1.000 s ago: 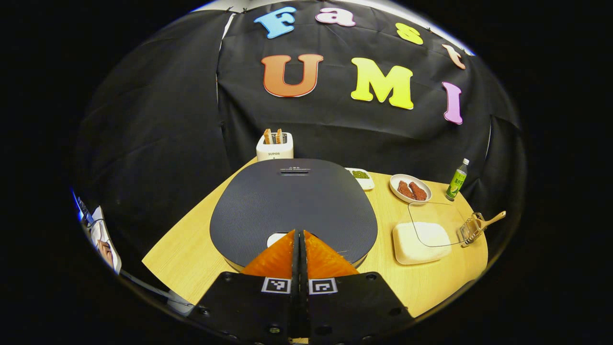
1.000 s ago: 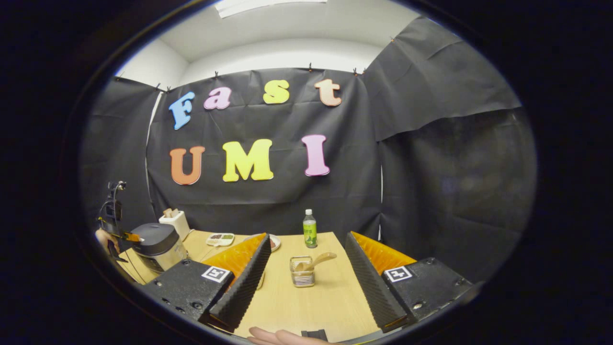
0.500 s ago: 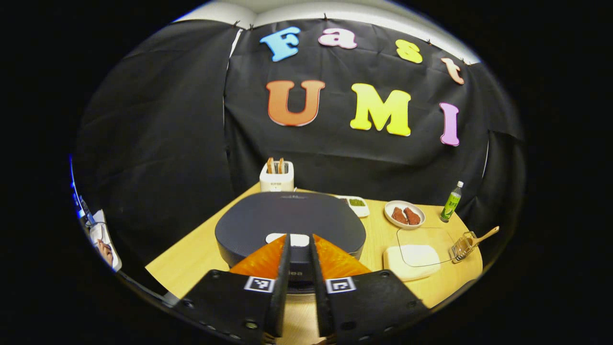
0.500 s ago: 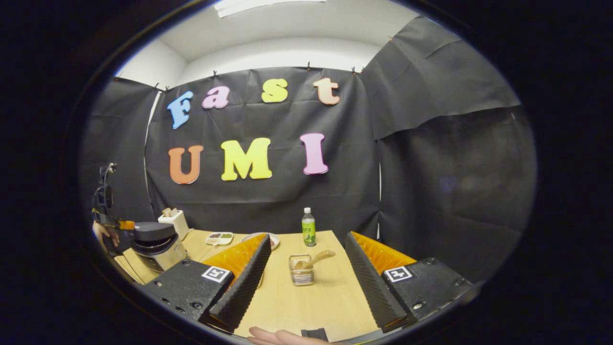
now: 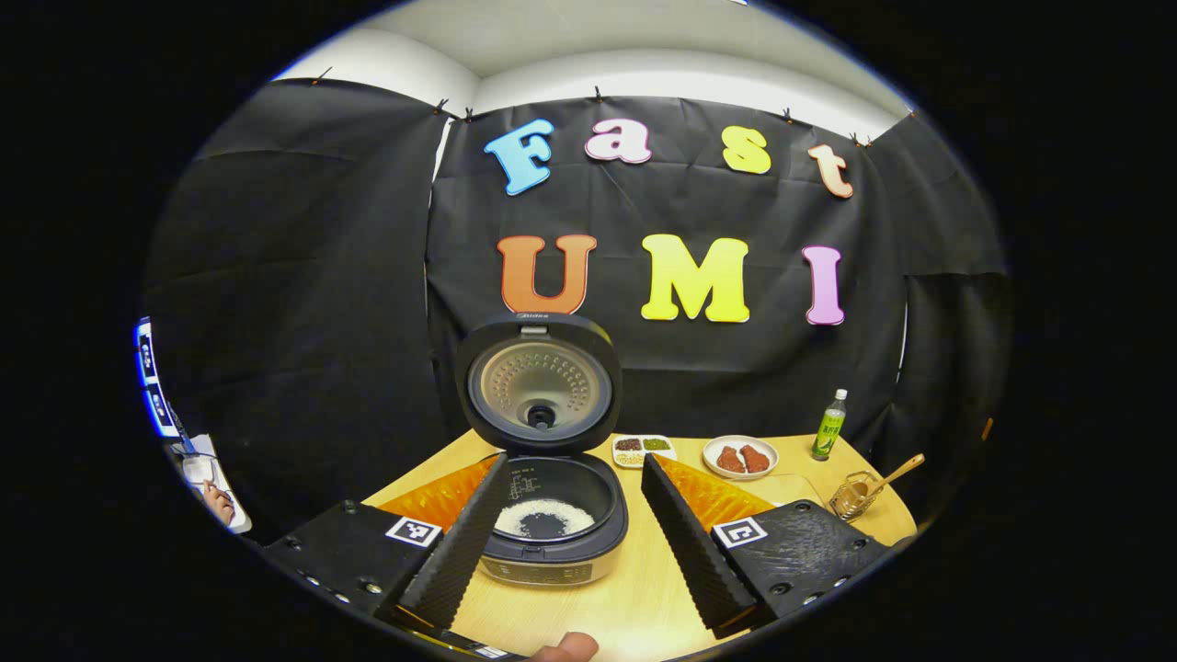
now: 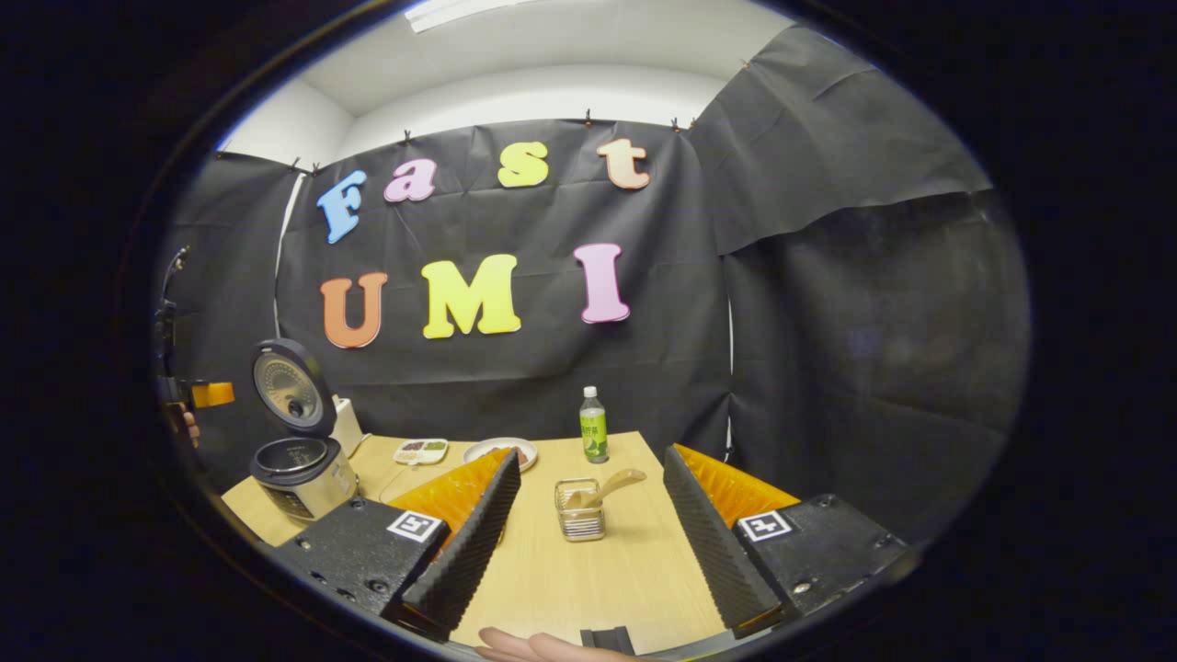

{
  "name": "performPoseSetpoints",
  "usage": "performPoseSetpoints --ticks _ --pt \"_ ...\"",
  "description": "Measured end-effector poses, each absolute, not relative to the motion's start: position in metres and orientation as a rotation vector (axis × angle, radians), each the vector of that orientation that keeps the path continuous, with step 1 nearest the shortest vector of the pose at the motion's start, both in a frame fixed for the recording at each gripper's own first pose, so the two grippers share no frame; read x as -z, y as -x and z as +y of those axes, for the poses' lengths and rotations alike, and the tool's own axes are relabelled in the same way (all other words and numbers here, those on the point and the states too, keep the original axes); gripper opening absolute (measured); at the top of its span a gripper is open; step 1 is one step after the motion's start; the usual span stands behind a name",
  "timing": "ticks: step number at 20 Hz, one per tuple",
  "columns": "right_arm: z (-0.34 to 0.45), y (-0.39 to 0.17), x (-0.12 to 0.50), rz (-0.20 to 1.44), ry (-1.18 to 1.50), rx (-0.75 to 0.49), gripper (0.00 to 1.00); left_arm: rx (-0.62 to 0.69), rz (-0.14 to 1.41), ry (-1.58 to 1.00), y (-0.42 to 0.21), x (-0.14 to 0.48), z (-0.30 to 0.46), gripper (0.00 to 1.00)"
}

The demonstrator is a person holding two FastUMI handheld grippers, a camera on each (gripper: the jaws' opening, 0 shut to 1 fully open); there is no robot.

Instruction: Close the left gripper, press the button to open the rice cooker; take a wooden spoon from the chopstick holder with the right hand, scoop a spoonful of rice and pour it into the rice cooker, then put the wooden spoon back into the chopstick holder.

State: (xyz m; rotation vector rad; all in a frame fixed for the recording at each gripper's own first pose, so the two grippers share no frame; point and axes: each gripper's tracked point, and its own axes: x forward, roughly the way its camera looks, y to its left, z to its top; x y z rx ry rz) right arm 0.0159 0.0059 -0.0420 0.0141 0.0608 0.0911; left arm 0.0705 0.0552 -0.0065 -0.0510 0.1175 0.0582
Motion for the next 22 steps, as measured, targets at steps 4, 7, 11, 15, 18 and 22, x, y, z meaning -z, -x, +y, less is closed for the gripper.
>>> performPoseSetpoints --ticks 4,7,11,15,18,22 --pt "0.004 -0.027 0.048 0.042 -0.005 -0.091 1.00 -0.030 0.066 0.027 -0.042 0.005 0.029 0.95" --pt "0.003 -0.044 0.067 0.079 -0.003 -0.100 1.00 -0.028 0.021 0.026 -0.022 0.002 0.014 0.94" --pt "-0.001 -0.077 0.090 0.103 -0.006 -0.099 1.00 -0.016 0.000 0.038 0.006 0.006 0.002 0.94" --pt "0.001 -0.112 0.124 0.150 -0.045 -0.121 1.00 0.019 -0.004 0.014 0.030 0.015 -0.014 0.94" --pt "0.000 -0.139 0.143 0.172 -0.064 -0.119 1.00 0.040 -0.034 0.013 0.046 0.012 -0.022 0.94" --pt "-0.008 -0.169 0.173 0.218 -0.089 -0.099 1.00 0.068 -0.054 0.026 0.061 0.009 -0.026 0.94"
